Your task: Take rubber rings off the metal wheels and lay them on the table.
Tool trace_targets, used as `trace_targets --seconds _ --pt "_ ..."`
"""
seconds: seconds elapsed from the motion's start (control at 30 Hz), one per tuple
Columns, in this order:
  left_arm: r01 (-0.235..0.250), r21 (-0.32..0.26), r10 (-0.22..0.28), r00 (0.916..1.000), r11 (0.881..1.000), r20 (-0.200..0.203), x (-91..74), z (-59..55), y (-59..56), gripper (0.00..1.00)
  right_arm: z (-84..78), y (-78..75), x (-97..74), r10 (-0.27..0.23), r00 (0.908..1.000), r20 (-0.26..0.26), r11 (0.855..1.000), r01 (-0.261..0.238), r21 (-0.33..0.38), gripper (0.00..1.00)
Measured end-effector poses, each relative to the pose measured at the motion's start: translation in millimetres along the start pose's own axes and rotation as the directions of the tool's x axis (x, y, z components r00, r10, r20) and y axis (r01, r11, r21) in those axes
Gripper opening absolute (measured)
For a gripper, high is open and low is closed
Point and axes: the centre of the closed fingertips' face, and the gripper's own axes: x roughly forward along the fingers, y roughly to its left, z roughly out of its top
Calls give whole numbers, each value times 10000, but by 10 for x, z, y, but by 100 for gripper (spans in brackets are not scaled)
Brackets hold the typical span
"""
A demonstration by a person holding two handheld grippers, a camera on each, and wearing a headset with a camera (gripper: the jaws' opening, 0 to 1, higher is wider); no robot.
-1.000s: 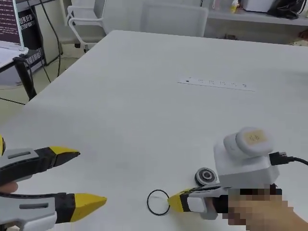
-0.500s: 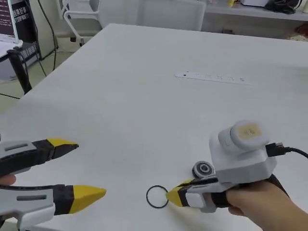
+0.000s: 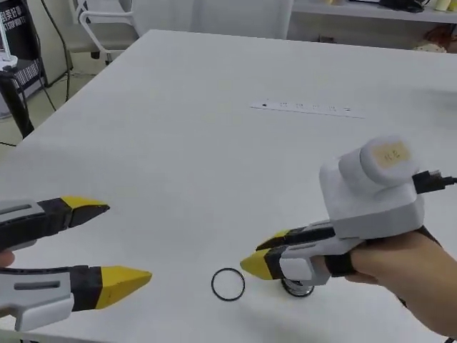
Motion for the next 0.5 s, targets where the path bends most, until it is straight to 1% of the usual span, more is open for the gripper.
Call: trace_targets --seconds 0.07,0.2,0.33,0.5 --pt "30 63 -30 10000 10000 0 6 15 4 64 59 19 -57 60 9998 186 10000 -59 -57 23" --pt "125 197 -125 9999 9997 40 21 57 8 64 97 17 -172 -35 9993 362 9995 46 -299 23" --pt "260 360 -262 9996 9990 51 48 99 -1 64 110 -43 -338 -138 9986 514 9978 170 -640 24" --pt "469 661 -472 9989 9967 22 100 171 -20 64 110 -126 -578 -359 9954 887 9933 453 -1061 26"
